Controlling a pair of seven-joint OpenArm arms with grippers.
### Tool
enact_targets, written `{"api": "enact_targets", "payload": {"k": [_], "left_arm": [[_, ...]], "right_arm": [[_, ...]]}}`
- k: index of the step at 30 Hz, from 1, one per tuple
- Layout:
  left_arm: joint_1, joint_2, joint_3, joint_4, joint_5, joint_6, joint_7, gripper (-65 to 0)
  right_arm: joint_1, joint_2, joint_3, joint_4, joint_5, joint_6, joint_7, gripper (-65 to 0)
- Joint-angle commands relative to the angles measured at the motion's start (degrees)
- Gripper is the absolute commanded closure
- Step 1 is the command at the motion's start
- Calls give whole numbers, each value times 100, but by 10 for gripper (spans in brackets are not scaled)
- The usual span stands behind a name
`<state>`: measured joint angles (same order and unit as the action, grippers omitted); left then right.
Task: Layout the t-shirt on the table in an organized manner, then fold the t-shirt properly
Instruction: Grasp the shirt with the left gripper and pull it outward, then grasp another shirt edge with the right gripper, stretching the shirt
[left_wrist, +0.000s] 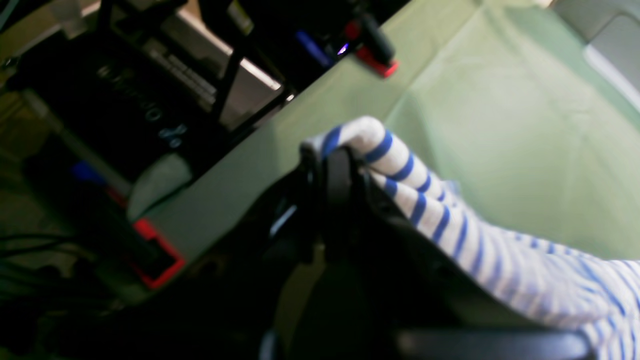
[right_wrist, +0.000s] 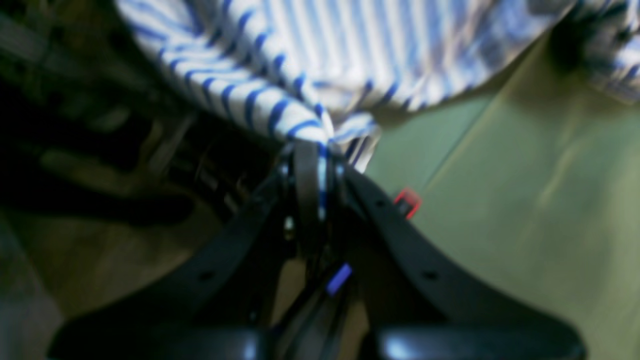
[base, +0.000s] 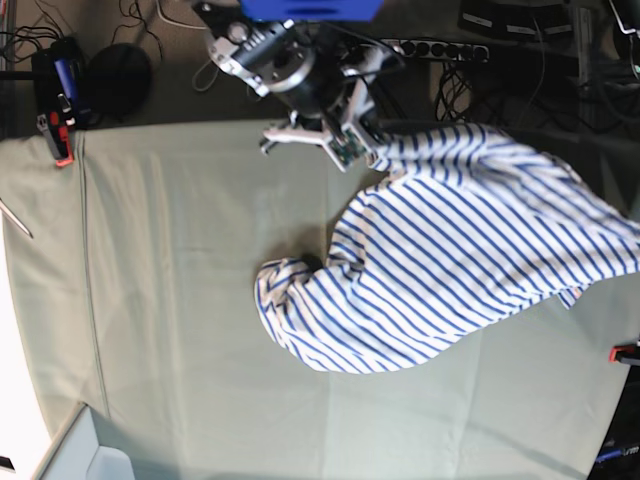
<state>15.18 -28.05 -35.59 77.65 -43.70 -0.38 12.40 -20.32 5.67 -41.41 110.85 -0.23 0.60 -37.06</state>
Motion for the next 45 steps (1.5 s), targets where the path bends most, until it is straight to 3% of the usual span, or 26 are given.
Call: {"api": "enact_targets", "payload": {"k": [1,4,6,11,15,19,22,26,30,34,40,45], "left_arm": [[-28,-153,-76,81,-21,7,-155,-1],[-81,-153,-49,143,-30,7,-146,-4],[-125,-153,-49,125,-21,7,-23,-53],[-441,-109,-102,117,-21,16,830,-295],[-441,-109,-102,134,-47,16,848,-375],[-423,-91,-111,169,-56,34,856,-383],[-256,155,-445,292,-30,16,900,-384],[16,577,-814,609,-21,16,918,-384],[306,920,-832,697,-21,43,918,-384],[517,1386,-797,679,-21,51,918,-384],[658,2071,-366,627,-12,51,900,-384],[517,2414,-243,503,-3,60,883,-384]], "right_arm": [[76,-70,-66,93,10,-56,53,0],[225,-44,-92,93,10,-38,-246,0],[260,0,-101,93,10,-21,-325,-18],[331,17,-66,102,10,-21,-351,-215],[392,255,-48,155,-8,-21,-316,-360],[656,642,13,260,-8,-29,-316,-388],[955,730,356,234,-8,-29,-316,-388],[1658,712,831,-337,10,-29,-316,-393],[2678,519,892,-1770,10,-21,-272,-394],[3320,413,892,-3124,10,-21,317,-394],[3724,413,892,-4153,10,-21,1020,-394],[3724,413,892,-4206,10,-21,1108,-394]]}}
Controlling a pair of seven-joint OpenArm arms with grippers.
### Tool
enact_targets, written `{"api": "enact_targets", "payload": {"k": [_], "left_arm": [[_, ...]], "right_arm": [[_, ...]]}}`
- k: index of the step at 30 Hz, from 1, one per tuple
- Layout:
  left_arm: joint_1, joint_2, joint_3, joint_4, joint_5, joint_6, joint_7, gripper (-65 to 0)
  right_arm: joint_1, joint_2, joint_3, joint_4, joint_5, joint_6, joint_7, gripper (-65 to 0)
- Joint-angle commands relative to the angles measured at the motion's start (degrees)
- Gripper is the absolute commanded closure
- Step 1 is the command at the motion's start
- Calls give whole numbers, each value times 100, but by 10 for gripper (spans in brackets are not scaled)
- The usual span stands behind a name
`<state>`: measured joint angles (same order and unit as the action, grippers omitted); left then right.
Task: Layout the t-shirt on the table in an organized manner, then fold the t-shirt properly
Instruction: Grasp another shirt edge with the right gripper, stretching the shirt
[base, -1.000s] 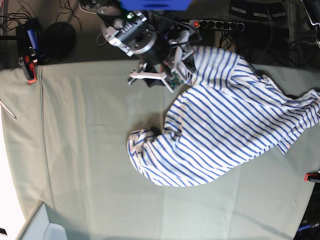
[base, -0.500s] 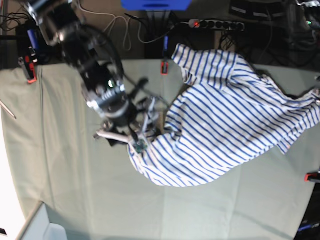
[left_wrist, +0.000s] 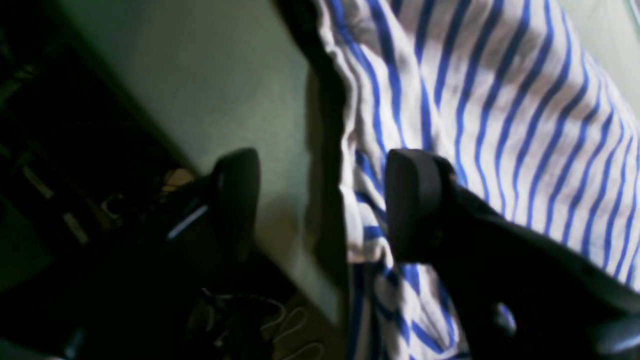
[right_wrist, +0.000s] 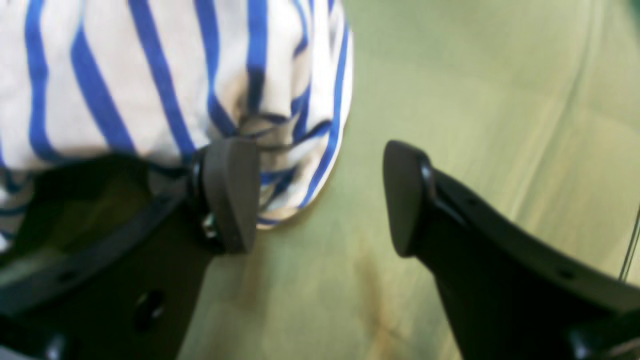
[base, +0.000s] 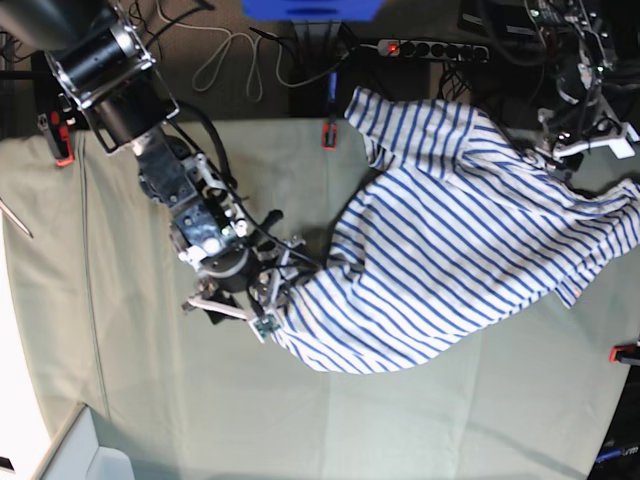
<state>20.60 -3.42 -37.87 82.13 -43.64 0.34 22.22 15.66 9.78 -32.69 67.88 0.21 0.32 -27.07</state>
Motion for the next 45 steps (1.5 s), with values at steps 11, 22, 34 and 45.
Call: {"api": "enact_targets", "payload": {"k": [11,22,34,45], "left_arm": [[-983,109,46,-753,948,-47,-64,-360],[-1009,-770,55,-780,940,-47,-72,0],[-1238,-1429,-429,-709,975,-56,-64,-1],[-1185,-1377,-411,-709,957,-56,-64,-1]], "right_arm": [[144,20,20,91,-34,8,215,-394],[425,-68,20,127,-34,8,505,-394],[583,-719,29,-76,-25,447,514,-407],[1339,-1114,310,-2836,-25,606,1674,-403]]}}
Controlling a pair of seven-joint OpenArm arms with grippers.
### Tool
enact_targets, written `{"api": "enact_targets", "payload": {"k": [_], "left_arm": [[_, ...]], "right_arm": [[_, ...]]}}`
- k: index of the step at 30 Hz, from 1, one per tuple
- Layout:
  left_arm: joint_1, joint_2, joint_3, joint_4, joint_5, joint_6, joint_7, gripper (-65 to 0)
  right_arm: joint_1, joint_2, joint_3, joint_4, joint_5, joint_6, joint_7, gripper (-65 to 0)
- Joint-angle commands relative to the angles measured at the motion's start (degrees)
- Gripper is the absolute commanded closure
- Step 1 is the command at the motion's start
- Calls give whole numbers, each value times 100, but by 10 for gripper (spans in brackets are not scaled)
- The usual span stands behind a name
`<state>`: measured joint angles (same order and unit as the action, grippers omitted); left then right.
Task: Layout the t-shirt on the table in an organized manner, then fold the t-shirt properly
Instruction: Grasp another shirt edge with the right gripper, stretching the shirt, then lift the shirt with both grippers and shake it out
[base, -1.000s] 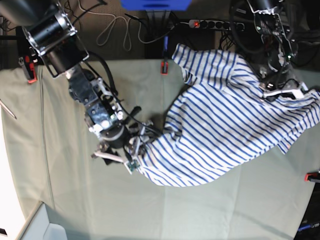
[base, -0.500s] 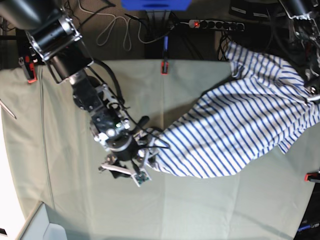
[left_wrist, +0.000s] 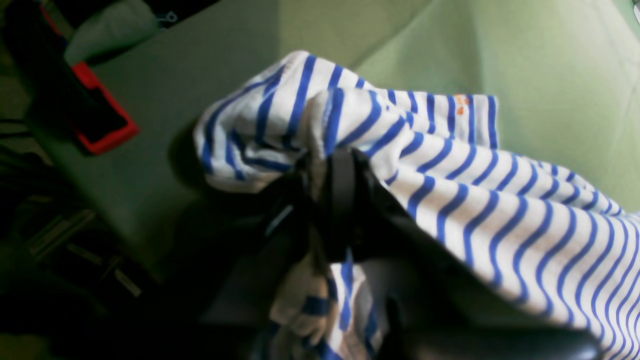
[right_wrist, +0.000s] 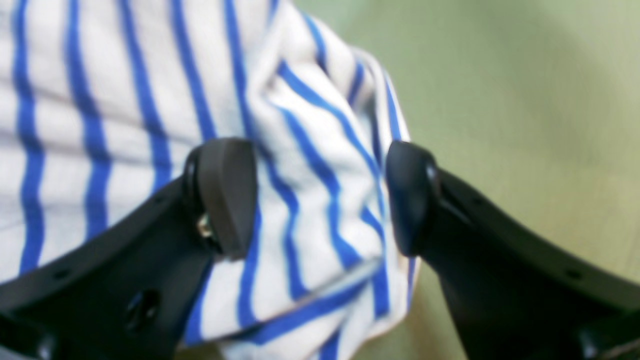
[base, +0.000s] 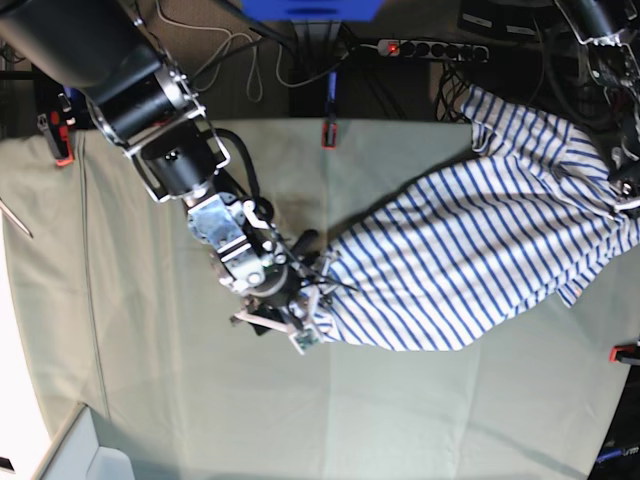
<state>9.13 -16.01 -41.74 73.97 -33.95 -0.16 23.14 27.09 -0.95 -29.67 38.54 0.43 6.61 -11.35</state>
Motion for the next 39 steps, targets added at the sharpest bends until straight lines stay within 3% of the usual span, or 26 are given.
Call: {"api": "enact_targets", "payload": {"k": [1,3,7,12,18,22,26,29,33,37,39], "left_arm": [[-73,-118,-24,115,-11,-6,-155,-1],[-170,-118,-7,115,6,-6,-155,-1],[-469,-170,398,123,-2,-6,-155,-1],[-750,-170,908,660,15,-6,-103,-1],[-1559,-109,1391,985,-11,-6,618,-1],[-2025,76,1857,633,15,-6,662,-4],[-2491,252,2437,-255,15,-6,574,-9],[-2798,260,2842,-896,-11,30,566,-92],[-3141,383,2938,-1565,-20,3,557,-319],[-2851,401,2798,-932,-37,3,627,-521],[-2376,410,2789,-219,-37,21,610,-544]], "right_arm": [[196,-41,158,80,-47,-15,103,-388],[161,-32,475,80,-47,20,85,-302],[64,179,914,361,-47,530,-47,0],[-454,504,1767,2260,-56,574,-618,0],[-982,583,3358,4396,-73,574,-996,0],[-1263,592,4026,4502,-73,600,-1067,0],[-1386,768,4106,4080,-73,600,-1058,0],[-1483,785,4123,4062,-73,592,-1058,0],[-1483,785,4114,4071,-82,592,-1058,0],[-1448,785,4097,4036,-82,583,-1067,0],[-1439,785,4070,4036,-82,583,-1067,0]]}}
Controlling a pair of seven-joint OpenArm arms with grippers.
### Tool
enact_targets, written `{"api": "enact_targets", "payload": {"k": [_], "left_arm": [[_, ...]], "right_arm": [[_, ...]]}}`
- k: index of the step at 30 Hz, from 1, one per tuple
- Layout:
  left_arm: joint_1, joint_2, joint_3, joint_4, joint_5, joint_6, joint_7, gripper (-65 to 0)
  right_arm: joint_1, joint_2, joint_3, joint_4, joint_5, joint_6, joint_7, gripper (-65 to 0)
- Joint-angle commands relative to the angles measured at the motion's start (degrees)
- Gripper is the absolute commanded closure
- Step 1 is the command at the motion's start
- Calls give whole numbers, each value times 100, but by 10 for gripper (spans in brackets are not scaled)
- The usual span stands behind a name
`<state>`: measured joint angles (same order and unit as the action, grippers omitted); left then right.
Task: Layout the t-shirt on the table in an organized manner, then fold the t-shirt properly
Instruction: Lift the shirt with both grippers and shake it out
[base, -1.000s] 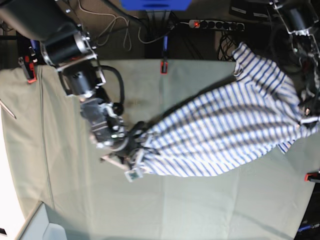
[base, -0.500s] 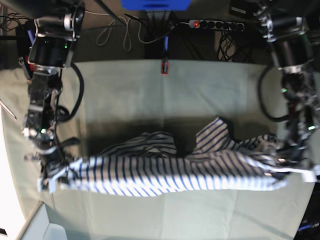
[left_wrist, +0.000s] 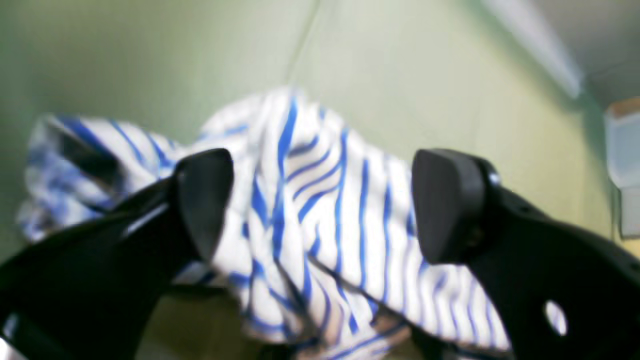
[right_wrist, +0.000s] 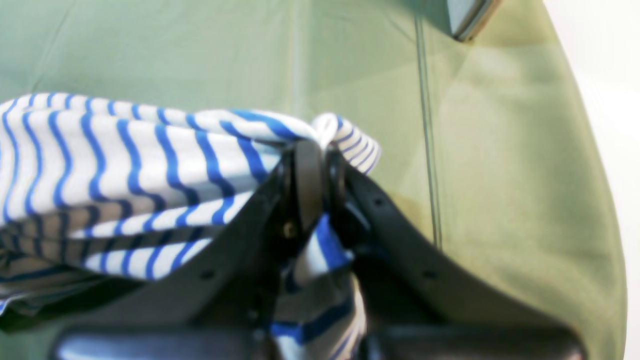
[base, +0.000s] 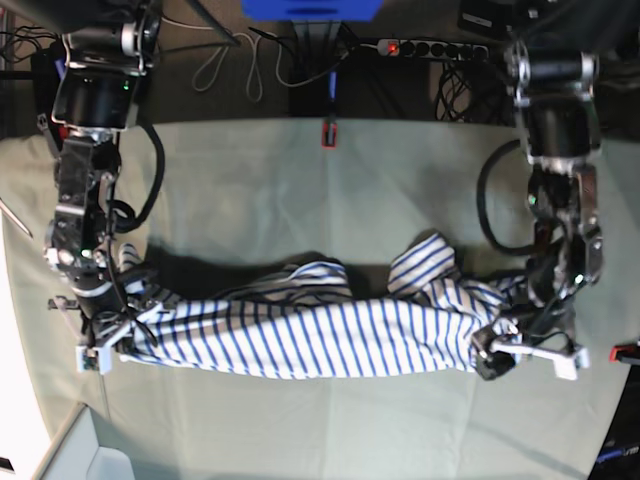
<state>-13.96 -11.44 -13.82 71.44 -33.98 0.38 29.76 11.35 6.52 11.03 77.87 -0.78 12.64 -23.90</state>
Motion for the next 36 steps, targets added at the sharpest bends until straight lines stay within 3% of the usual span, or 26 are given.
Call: {"api": "enact_targets", "payload": {"k": [1,4,7,13,20,22,23,26,28,29,32,36], "left_arm": [[196,-47,-2,395,-35,-25,-44,-543],[1066,-12,15,1203,-35,-16,-97,-543],[1541,269,7,1195,26,-51,-105,-543],[1294,648,156,-80,17,-69,-255,-543],[855,665,930,-775,-18,-69,-721,-533],[749,665,1070,-924,-27,-69,-712,-461],[741,674,1097,-907,-35,-69,-668,-381],[969,674,1044,-625,-35,-25,-668,-3],[1224,656,912,-238,-35,-16,-659,0],[1426,639,780,60,-35,-25,-633,-47],[2059,340,200,1168,-35,-43,-281,0],[2604,261,-978,2627,-35,-60,325,-2]], "right_arm": [[135,38,1,104,38,-20,188,0],[135,38,1,104,38,-20,188,0],[135,38,1,104,38,-20,188,0],[73,29,1,112,38,-12,144,0],[-278,29,1,148,38,-12,161,0],[-331,29,1,130,38,-12,170,0],[-357,29,1,148,38,-12,170,0],[-357,38,45,165,38,-3,144,0],[-472,178,53,315,38,-3,135,0],[-533,266,18,411,38,-3,135,0],[-762,345,9,842,38,6,135,0],[-1272,512,1,1519,38,15,135,0]]}}
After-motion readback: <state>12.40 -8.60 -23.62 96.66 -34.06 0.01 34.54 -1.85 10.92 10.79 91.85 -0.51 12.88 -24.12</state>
